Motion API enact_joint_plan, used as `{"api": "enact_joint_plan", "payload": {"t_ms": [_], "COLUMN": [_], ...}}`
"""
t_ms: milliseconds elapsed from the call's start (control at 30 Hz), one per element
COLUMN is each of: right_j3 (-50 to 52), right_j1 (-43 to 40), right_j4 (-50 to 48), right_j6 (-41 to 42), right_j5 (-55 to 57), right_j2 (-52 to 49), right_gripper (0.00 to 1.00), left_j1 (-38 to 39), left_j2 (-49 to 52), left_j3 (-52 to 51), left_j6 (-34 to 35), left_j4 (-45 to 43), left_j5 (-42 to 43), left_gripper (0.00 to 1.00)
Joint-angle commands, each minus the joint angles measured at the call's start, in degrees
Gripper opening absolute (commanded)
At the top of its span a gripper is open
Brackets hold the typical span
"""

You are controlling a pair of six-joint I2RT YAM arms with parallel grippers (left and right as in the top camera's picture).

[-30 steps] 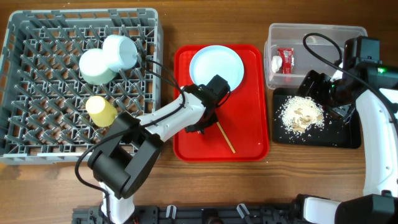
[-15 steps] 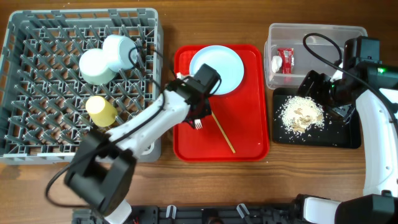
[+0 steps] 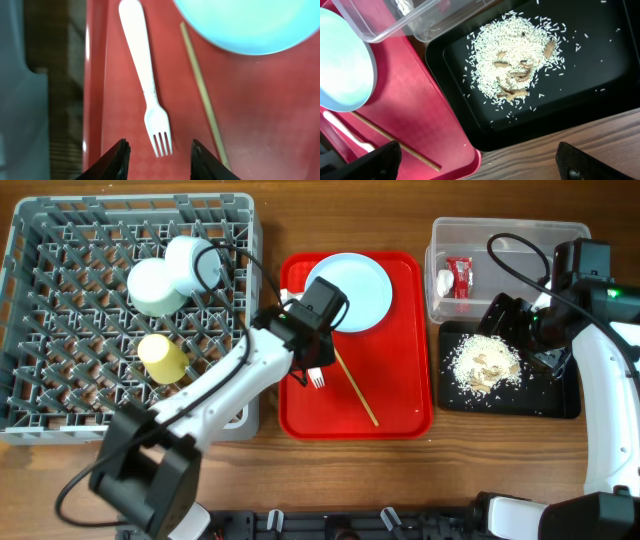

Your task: Sort waste into correct bins and load items into the dishwasher rack

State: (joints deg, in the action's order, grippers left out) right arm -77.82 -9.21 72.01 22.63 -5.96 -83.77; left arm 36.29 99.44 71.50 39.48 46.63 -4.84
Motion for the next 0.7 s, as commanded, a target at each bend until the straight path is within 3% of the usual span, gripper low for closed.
{"api": "enact_joint_plan", "payload": {"t_ms": [0,233,567,667], "right_j3": [-0.5,-0.5,-0.5,-0.5], "right_j1": [-0.1,-0.1,-0.1,-0.1], "right_j4": [0.1,0.1,0.1,0.1], "right_j6": [-0.8,-0.8,-0.8,-0.8], "right_j5": [-0.5,-0.5,-0.5,-0.5], "right_j2": [1.3,1.3,1.3,1.3], "right_gripper": [1.0,1.0,1.0,1.0], "left_j1": [0.3,-0.5,-2.1,-2.1], "left_j2": [5.6,11.0,14.4,14.4], "left_j3": [-0.8,-0.8,-0.8,-0.8], "left_j6": [4.7,4.7,4.7,4.7], "left_j4": [-1.5,-6.9,-7.5,-8.1], "left_j5": [0.0,0.0,-0.8,-0.8], "left_gripper": [0.46,0.45,0.46,0.39]}}
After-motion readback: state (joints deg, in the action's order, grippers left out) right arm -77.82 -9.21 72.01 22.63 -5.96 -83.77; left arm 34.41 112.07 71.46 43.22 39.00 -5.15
